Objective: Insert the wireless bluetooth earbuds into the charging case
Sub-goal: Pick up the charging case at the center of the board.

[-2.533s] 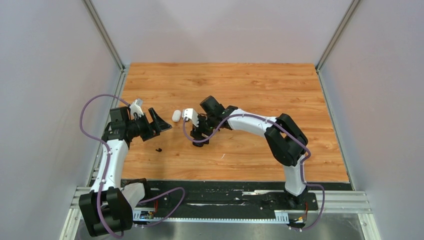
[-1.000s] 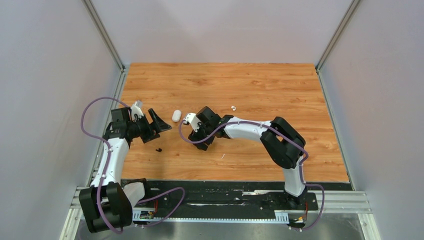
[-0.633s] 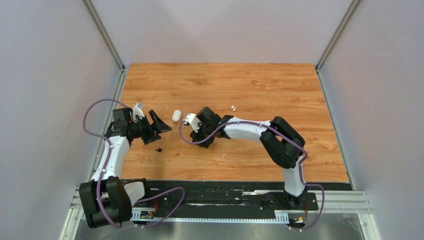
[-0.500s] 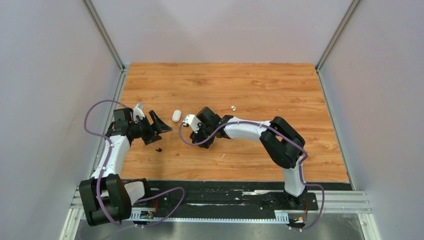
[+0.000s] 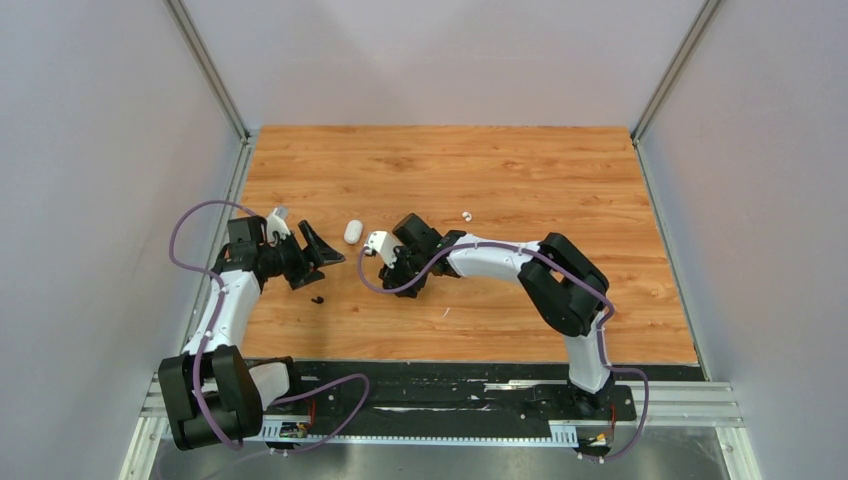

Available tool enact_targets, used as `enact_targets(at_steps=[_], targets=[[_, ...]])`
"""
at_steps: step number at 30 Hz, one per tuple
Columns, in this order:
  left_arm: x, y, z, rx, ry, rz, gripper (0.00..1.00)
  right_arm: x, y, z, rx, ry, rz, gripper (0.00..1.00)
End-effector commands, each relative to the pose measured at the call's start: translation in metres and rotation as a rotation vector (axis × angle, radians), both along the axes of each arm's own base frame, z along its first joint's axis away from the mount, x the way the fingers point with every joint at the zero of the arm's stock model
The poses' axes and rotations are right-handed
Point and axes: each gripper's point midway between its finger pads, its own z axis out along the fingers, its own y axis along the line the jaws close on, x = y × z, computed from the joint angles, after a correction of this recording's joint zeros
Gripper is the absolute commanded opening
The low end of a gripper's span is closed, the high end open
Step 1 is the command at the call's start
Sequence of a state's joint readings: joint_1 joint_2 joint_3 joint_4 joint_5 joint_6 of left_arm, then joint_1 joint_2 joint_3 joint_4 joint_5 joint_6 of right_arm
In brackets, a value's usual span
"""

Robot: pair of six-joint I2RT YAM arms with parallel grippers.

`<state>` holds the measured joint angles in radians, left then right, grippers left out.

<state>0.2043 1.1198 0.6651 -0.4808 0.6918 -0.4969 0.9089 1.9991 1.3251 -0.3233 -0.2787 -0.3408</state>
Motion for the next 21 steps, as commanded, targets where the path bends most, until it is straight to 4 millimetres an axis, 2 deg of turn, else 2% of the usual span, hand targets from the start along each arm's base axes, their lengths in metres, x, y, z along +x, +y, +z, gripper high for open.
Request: enact_targets(at_steps=[1,5,6,9,11,13,17,21], targets=[[0.002,-0.002,0.005,-0.024,-0.030,-0.003,0.89,-0.004,0.007,-0.007,0.008,0.025,0.018,0.34],[0.003,-0.015,0.001,-0.031,-0.042,-0.065,0.86,0.005,0.006,0.006,0.019,-0.037,0.041,0.04],[0.003,-0.019,0.000,-0.029,-0.043,-0.087,0.86,0.009,0.005,0.014,0.031,-0.071,0.055,0.01],[0.005,-0.040,0.006,-0.026,-0.094,-0.186,0.86,0.026,0.002,0.052,0.107,-0.184,0.092,0.00],[0.008,-0.047,0.006,-0.015,-0.120,-0.223,0.86,0.030,-0.002,0.071,0.150,-0.237,0.125,0.00],[0.012,-0.051,0.002,-0.012,-0.140,-0.239,0.87,0.028,-0.004,0.077,0.160,-0.265,0.165,0.00],[0.018,-0.058,0.001,-0.033,-0.179,-0.280,0.87,0.021,-0.005,0.074,0.170,-0.235,0.163,0.00],[0.017,-0.075,0.002,-0.055,-0.213,-0.357,0.85,0.023,-0.001,0.081,0.188,-0.230,0.144,0.01]])
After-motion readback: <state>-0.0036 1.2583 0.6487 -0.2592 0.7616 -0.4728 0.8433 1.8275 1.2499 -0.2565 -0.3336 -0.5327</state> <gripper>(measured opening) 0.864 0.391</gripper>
